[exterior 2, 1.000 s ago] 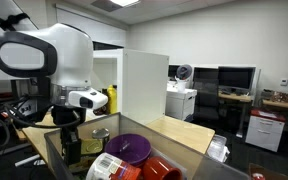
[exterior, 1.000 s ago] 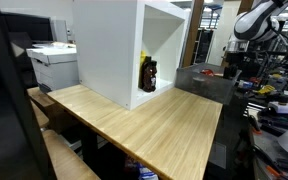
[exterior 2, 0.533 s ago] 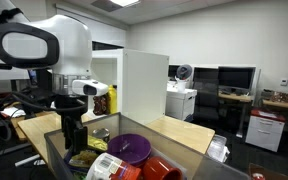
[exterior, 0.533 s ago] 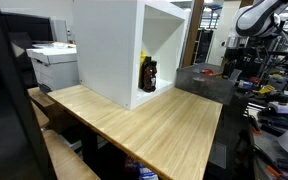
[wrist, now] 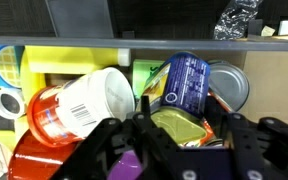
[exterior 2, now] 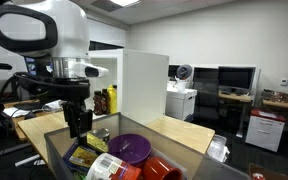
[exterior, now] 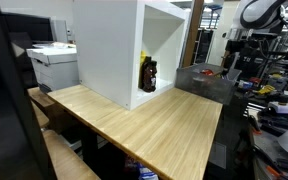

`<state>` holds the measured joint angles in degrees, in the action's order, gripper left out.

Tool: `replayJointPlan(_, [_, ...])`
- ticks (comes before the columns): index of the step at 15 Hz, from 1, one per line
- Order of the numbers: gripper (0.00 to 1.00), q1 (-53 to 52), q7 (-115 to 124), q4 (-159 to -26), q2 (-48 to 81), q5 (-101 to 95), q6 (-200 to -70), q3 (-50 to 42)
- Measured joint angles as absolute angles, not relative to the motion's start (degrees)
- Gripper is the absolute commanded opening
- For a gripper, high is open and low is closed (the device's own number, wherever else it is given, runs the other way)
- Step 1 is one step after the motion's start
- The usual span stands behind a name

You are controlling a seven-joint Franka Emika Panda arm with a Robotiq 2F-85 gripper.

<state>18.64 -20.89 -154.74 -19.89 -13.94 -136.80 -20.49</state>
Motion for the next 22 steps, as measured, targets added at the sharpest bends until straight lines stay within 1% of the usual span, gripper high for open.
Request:
replayJointPlan(1, [0.55,19.3,-19.7,-154.7,-20.5,-15.3,-136.4,-20.2])
replayJointPlan(2, [0.83,19.5,-19.6,-154.7,-20.5,-15.4,-136.3,-20.1])
replayJointPlan(3, [0.81,19.8,-18.0,-154.8,-20.5,-15.7,-136.2,-20.0])
replayJointPlan(4, [0.81,20.4,-15.5,-155.1,-20.5,-16.6,-136.2,-19.6])
replayJointPlan(8, [1.00,22.6,-5.4,-156.4,-20.3,-17.7,-136.2,-18.7])
replayJointPlan(9, [0.99,23.0,-2.9,-156.5,-20.1,-17.6,-136.2,-18.7])
replayJointPlan(12, [1.00,23.1,0.8,-156.5,-19.7,-16.0,-136.2,-18.7])
replayJointPlan(21, [1.00,23.1,1.9,-156.4,-16.8,-13.2,-137.4,-19.2])
replayJointPlan(22, [0.89,23.1,1.9,-156.2,-16.0,-13.2,-138.2,-19.4])
